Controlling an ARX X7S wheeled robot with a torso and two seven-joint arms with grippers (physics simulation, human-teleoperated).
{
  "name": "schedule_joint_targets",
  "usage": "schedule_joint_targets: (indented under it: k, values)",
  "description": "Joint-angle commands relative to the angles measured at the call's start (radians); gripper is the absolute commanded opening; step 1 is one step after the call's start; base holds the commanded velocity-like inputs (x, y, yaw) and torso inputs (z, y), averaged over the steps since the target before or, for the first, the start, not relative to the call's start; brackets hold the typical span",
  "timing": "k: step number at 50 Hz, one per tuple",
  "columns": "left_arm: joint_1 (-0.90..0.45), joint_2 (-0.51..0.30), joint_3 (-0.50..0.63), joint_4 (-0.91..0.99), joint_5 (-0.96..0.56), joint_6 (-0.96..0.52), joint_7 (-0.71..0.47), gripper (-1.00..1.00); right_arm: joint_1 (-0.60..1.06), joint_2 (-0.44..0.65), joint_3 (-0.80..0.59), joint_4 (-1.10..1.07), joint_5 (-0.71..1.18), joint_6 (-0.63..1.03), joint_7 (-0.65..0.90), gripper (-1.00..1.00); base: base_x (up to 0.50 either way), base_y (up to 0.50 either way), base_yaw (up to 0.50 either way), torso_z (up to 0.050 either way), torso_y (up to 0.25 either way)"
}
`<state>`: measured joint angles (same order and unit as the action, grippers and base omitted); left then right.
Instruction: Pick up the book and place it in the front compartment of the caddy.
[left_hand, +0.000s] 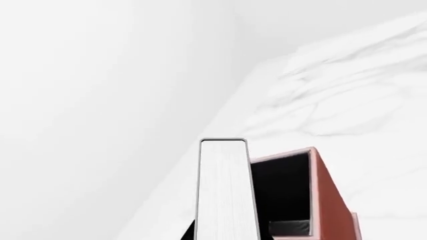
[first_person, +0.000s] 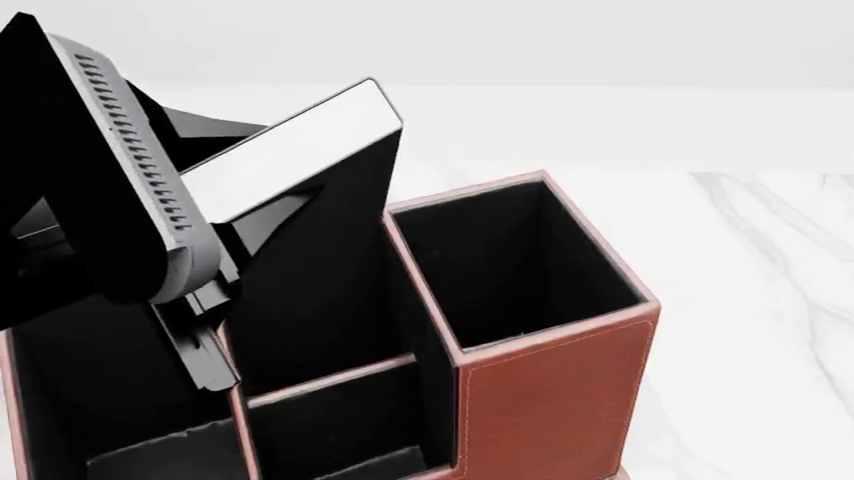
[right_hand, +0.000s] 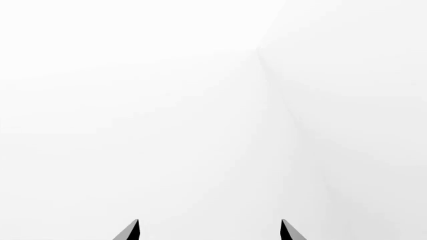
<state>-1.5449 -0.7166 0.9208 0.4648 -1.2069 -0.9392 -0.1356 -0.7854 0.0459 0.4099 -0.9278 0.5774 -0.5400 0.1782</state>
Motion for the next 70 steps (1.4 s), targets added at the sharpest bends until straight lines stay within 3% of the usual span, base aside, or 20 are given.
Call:
schedule_joint_targets:
  k: [1, 23, 70]
  values:
    - [0.034, 0.031, -0.058, 0.059, 0.051, 0.009, 0.037, -1.0, 0.004, -0.035, -0.005, 0.011, -0.055, -0.013, -0.025, 1.0, 0.0, 0.0, 0.0, 0.0, 0.0]
    - [0.104, 0.025, 0.03, 0.038, 0.195, 0.066, 0.086, -1.0, 0.002, -0.041, 0.002, 0.007, -0.046, -0.011, -0.029, 1.0, 0.0, 0.0, 0.0, 0.0, 0.001]
    - [0.241, 0.015, 0.094, -0.018, 0.371, 0.252, 0.137, -1.0, 0.001, -0.044, 0.011, -0.002, -0.038, -0.001, -0.031, 1.0, 0.0, 0.0, 0.0, 0.0, 0.002]
